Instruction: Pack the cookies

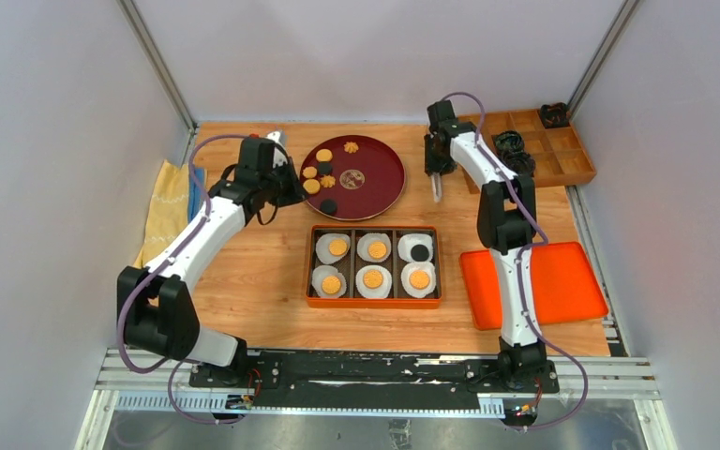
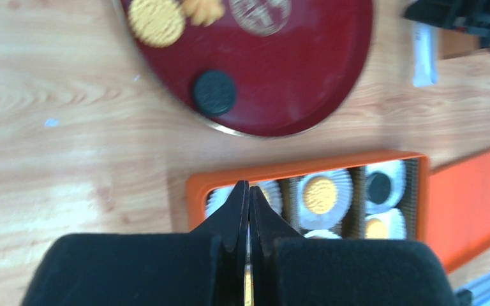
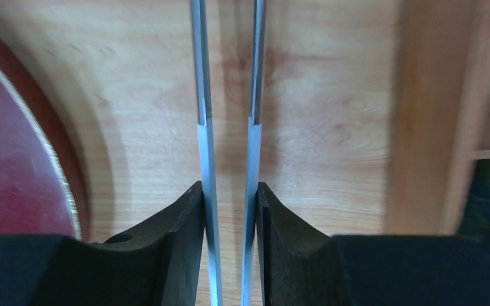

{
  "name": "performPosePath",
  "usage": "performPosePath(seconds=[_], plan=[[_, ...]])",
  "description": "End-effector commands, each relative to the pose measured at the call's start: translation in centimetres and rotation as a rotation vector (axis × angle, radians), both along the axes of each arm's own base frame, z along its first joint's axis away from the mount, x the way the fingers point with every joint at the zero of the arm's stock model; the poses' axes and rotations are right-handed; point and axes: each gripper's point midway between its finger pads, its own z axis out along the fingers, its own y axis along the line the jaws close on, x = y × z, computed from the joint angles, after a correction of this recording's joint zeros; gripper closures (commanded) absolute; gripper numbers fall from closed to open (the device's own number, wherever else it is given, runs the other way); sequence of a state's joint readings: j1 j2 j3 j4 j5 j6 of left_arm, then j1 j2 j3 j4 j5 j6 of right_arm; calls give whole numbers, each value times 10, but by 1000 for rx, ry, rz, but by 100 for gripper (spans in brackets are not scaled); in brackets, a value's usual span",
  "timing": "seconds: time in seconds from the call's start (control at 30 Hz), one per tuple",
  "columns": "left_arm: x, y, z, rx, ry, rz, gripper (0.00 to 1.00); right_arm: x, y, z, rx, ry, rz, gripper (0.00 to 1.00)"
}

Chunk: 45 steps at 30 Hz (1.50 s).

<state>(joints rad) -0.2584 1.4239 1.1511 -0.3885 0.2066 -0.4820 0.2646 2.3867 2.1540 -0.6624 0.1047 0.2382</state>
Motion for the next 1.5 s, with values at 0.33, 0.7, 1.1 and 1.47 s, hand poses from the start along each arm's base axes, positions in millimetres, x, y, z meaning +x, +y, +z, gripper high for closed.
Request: performPosePath(seconds=[0.33,0.7,1.1,1.47], plan=[[-83,74,-79,255,180,259,100,-30,6,37,125,0,75,15],[-127,73,-133,297,330,273,100,-169,-14,70,93,10,18,100],[-145,25,-167,279,412,148,100,-301,-16,-8,-53,300,27,100],[-137,16,-166,244,408,141,100,-342,66,-5,76,394,346,100]])
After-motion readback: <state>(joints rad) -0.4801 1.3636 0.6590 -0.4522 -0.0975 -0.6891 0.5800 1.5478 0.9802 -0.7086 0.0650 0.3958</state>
